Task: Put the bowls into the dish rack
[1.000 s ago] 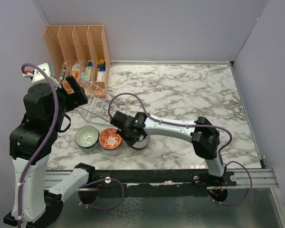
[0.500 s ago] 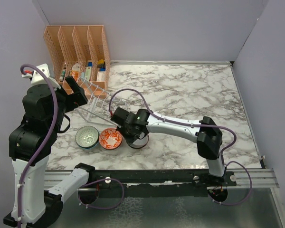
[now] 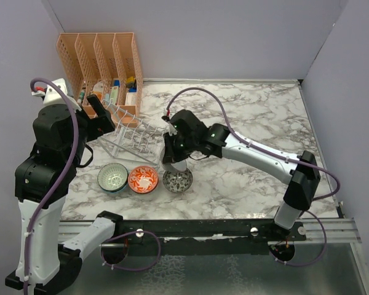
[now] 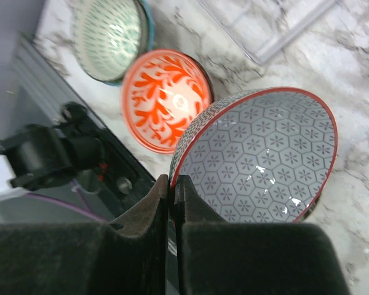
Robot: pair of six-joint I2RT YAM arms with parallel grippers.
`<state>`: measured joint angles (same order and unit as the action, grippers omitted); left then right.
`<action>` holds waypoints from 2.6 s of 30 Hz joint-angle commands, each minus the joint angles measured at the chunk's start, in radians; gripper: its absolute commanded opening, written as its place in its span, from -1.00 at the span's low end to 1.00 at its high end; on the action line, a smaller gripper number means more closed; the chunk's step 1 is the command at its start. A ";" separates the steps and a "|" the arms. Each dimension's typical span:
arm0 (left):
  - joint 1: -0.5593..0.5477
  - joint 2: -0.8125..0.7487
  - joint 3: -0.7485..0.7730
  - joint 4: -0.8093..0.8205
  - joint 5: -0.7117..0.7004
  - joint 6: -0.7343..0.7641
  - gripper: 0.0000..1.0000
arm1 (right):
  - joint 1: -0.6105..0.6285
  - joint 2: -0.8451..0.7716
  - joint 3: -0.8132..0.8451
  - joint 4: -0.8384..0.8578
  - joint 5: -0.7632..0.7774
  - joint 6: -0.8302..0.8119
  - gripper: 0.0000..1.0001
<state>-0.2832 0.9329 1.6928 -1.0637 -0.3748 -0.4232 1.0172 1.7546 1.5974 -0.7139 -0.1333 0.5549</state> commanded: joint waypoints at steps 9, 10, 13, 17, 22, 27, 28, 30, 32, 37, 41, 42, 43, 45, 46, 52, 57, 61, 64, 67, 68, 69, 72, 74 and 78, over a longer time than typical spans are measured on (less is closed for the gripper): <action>0.005 0.075 0.137 -0.002 0.015 0.043 0.99 | -0.182 -0.154 -0.324 0.935 -0.280 0.418 -0.98; 0.004 0.085 0.151 -0.009 0.016 0.045 0.99 | -0.196 -0.148 -0.358 1.022 -0.282 0.461 -0.98; 0.004 0.114 0.194 -0.028 0.018 0.054 0.99 | -0.224 -0.102 -0.431 1.264 -0.276 0.597 -0.98; 0.004 0.146 0.238 -0.045 0.017 0.073 0.99 | -0.233 -0.024 -0.483 1.503 -0.219 0.717 -0.98; 0.004 0.179 0.270 -0.063 0.024 0.088 0.99 | -0.239 0.114 -0.517 1.790 -0.166 0.906 -0.98; 0.005 0.190 0.267 -0.065 0.027 0.096 0.99 | -0.243 0.204 -0.529 1.912 -0.122 0.988 -0.98; 0.005 0.191 0.266 -0.064 0.027 0.097 0.99 | -0.247 0.222 -0.530 1.934 -0.116 1.003 -0.98; 0.005 0.195 0.258 -0.063 0.028 0.103 0.99 | -0.254 0.258 -0.527 1.985 -0.105 1.039 -0.98; 0.004 0.199 0.253 -0.063 0.029 0.104 0.99 | -0.258 0.293 -0.517 2.024 -0.101 1.069 -0.98; 0.005 0.213 0.249 -0.058 0.038 0.108 0.99 | -0.260 0.366 -0.483 2.078 -0.092 1.114 -0.98; 0.004 0.223 0.246 -0.056 0.037 0.111 0.99 | -0.264 0.429 -0.480 2.143 -0.081 1.170 -0.98; 0.004 0.226 0.245 -0.055 0.037 0.112 0.99 | -0.265 0.441 -0.471 2.166 -0.086 1.183 -0.98; 0.005 0.229 0.243 -0.055 0.037 0.113 0.99 | -0.266 0.468 -0.462 2.188 -0.090 1.195 -0.98; 0.004 0.235 0.241 -0.053 0.037 0.113 0.99 | -0.266 0.503 -0.440 2.220 -0.092 1.217 -0.98; 0.004 0.238 0.239 -0.052 0.038 0.112 0.99 | -0.266 0.519 -0.431 2.230 -0.092 1.227 -0.98; 0.004 0.252 0.232 -0.050 0.040 0.112 0.99 | -0.266 0.592 -0.417 2.291 -0.073 1.305 -0.98; 0.004 0.256 0.221 -0.047 0.039 0.109 0.99 | -0.267 0.617 -0.435 2.303 -0.085 1.337 -0.98; 0.005 0.257 0.205 -0.037 0.043 0.105 0.99 | -0.266 0.651 -0.422 2.311 -0.120 1.360 -0.98; 0.004 0.258 0.197 -0.032 0.046 0.104 0.99 | -0.267 0.663 -0.436 2.310 -0.127 1.373 -0.98; 0.004 0.261 0.194 -0.029 0.049 0.103 0.99 | -0.268 0.667 -0.450 2.300 -0.145 1.376 -0.90; 0.004 0.261 0.194 -0.029 0.050 0.104 0.99 | -0.269 0.670 -0.449 2.292 -0.156 1.378 -0.83; 0.005 0.261 0.194 -0.029 0.050 0.104 0.99 | -0.269 0.674 -0.447 2.286 -0.165 1.379 -0.75; 0.004 0.260 0.194 -0.028 0.050 0.105 0.99 | -0.269 0.680 -0.432 2.267 -0.189 1.377 -0.60; 0.005 0.260 0.195 -0.027 0.050 0.107 0.99 | -0.269 0.676 -0.424 2.248 -0.200 1.370 -0.51; 0.005 0.260 0.197 -0.024 0.051 0.107 0.99 | -0.272 0.660 -0.419 2.216 -0.218 1.350 -0.31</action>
<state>-0.2832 1.1965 1.8877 -1.1130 -0.3405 -0.3229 0.7521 2.4104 1.1580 1.4139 -0.3046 1.9247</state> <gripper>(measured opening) 0.992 0.292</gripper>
